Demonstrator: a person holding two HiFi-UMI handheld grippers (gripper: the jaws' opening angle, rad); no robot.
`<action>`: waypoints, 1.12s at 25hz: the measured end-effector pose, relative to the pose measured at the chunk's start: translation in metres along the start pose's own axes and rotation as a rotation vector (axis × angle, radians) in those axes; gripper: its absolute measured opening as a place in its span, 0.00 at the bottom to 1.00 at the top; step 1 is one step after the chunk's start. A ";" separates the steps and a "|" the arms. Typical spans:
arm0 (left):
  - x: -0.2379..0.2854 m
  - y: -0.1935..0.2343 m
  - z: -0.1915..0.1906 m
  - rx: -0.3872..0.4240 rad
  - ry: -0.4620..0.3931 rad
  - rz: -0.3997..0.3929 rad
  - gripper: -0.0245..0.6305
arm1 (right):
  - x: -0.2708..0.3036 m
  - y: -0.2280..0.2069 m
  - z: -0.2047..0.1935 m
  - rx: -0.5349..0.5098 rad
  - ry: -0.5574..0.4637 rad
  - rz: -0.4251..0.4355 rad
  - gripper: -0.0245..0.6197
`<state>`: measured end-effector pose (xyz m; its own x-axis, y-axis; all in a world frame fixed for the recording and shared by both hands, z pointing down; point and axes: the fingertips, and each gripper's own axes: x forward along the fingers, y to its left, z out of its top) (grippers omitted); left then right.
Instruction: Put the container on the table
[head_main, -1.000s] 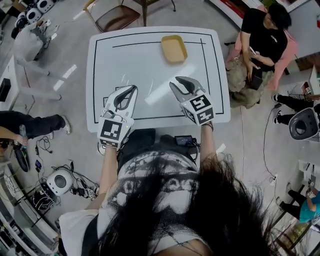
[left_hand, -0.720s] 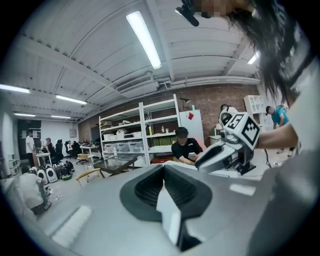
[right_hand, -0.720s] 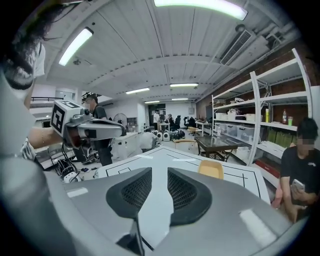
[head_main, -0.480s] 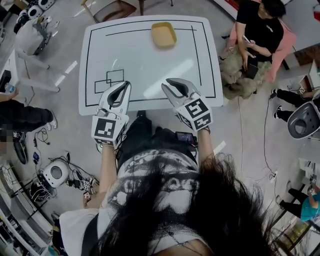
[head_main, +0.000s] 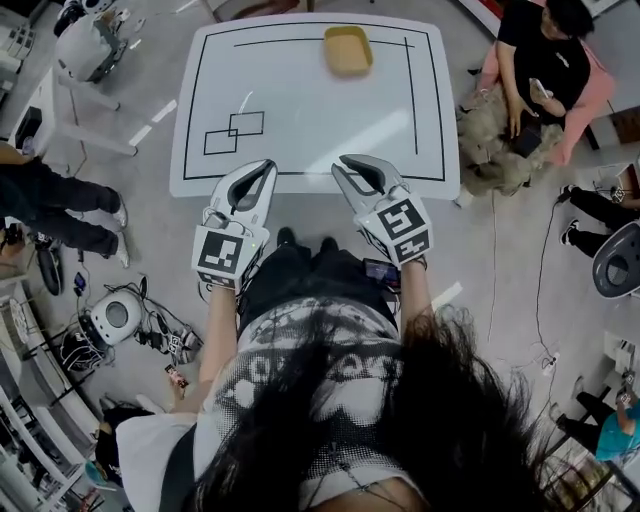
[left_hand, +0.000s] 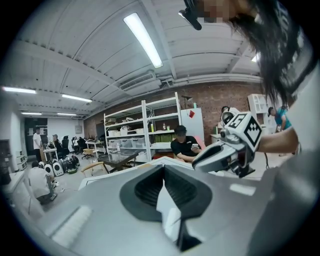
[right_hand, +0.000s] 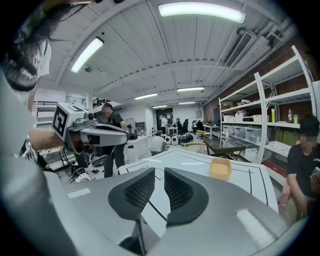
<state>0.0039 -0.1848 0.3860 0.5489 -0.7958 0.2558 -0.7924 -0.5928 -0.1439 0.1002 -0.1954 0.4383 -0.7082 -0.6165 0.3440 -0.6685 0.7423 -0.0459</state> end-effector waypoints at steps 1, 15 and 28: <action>-0.002 0.000 -0.001 0.002 0.001 -0.003 0.04 | 0.001 0.003 0.000 0.000 -0.001 0.000 0.14; -0.065 0.011 -0.025 -0.020 -0.029 -0.096 0.04 | 0.007 0.092 0.023 0.018 -0.017 -0.048 0.11; -0.178 0.025 -0.059 -0.005 -0.046 -0.174 0.04 | 0.015 0.206 0.013 0.082 -0.023 -0.129 0.04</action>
<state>-0.1293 -0.0509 0.3930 0.6891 -0.6864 0.2322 -0.6860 -0.7212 -0.0961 -0.0512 -0.0547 0.4216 -0.6192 -0.7121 0.3308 -0.7702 0.6328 -0.0796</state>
